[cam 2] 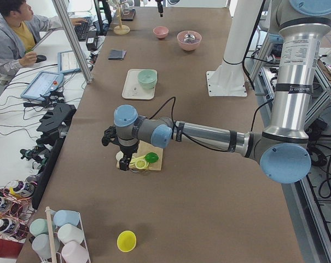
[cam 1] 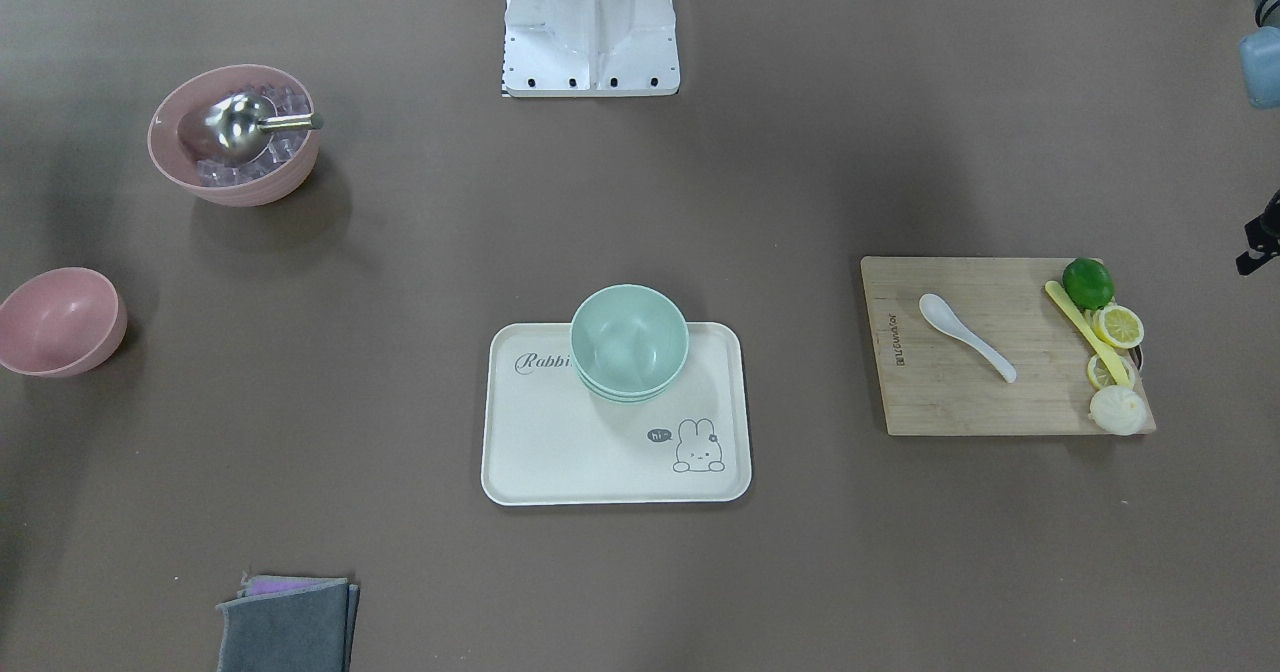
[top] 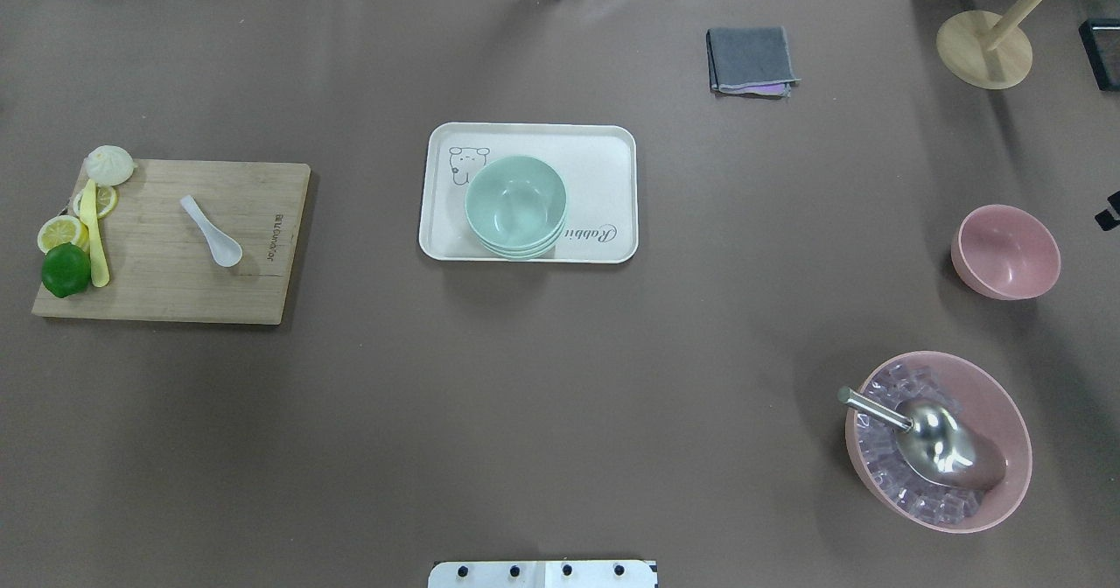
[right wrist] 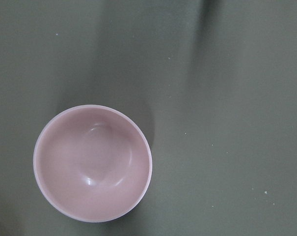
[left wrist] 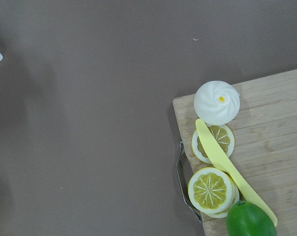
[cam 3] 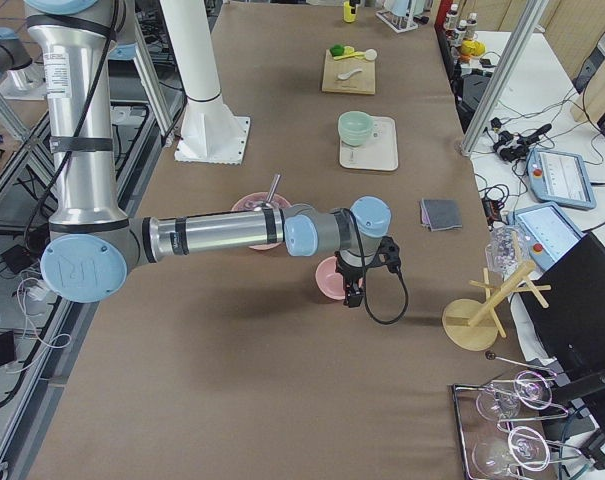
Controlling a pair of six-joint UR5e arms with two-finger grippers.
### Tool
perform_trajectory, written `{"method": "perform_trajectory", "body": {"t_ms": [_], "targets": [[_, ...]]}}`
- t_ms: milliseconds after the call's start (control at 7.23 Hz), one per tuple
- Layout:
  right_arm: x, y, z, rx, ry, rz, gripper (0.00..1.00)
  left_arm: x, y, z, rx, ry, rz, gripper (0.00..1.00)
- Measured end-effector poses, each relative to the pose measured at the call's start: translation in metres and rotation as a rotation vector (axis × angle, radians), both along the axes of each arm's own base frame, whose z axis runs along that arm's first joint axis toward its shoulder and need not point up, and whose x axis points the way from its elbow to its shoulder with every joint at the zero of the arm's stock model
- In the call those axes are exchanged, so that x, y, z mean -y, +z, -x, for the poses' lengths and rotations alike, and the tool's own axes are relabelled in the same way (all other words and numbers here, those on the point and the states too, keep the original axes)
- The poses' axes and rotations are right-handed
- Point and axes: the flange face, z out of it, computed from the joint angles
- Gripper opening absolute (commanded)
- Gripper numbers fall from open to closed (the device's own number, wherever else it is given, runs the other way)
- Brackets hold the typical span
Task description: Stack pink bowl on green and place spoon
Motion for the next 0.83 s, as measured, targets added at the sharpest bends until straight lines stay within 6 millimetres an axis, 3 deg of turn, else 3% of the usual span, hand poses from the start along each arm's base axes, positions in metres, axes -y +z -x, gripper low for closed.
{"method": "perform_trajectory", "body": {"t_ms": [138, 277, 553, 691, 830], "targets": [[0.003, 0.026, 0.006, 0.012, 0.017, -0.019, 0.95, 0.001, 0.0, -0.001, 0.008, -0.001, -0.002, 0.98], [0.003, 0.04, 0.015, 0.023, 0.045, -0.011, 0.94, 0.001, -0.001, -0.002, 0.01, -0.006, 0.003, 0.98], [0.002, 0.044, 0.038, 0.035, 0.07, 0.028, 0.89, 0.001, -0.001, -0.006, 0.008, -0.02, 0.021, 0.98], [0.002, 0.042, 0.049, 0.037, 0.07, 0.043, 0.62, 0.001, -0.001, -0.006, 0.008, -0.024, 0.025, 0.98], [0.002, 0.042, 0.058, 0.037, 0.063, 0.052, 0.46, 0.001, -0.001, -0.006, 0.007, -0.027, 0.028, 0.98]]}}
